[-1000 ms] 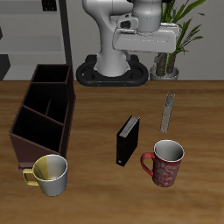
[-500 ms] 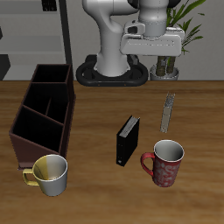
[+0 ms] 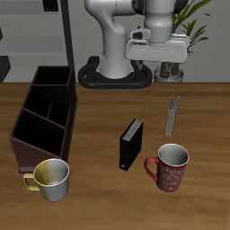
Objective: Place the yellow book into the right desk caddy's right compartment
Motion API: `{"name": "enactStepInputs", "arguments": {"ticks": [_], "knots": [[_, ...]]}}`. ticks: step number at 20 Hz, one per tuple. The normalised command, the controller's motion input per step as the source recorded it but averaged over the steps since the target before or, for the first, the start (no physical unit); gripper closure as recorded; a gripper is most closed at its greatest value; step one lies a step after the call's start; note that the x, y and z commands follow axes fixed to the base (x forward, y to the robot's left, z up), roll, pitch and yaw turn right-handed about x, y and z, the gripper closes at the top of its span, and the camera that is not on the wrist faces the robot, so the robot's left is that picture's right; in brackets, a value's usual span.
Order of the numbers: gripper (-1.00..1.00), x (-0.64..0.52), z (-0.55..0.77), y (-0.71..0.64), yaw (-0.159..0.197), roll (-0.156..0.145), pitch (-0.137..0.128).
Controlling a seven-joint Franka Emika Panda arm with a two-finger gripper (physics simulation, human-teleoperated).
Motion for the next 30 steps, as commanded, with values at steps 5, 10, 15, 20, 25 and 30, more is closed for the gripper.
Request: {"name": "enactStepInputs", "arguments": {"ticks": [5,10,15,20,25,30], "knots": [[-1.00,0.00,-0.14,0.01,-0.041,0.000,0.001],[-1.00,-0.04,-0.08,0.20,0.003,0.021,0.000],[-1.00,-0.01,-0.09,0.22,0.002,0.019,0.003],[-1.00,0.05,-0.15,0.17,0.017,0.006,0.010],[-1.00,0.05,-0.15,0.22,-0.011,0.014,0.018],[-1.00,0.07,-0.18,0.18,-0.001,0.000,0.021]]}}
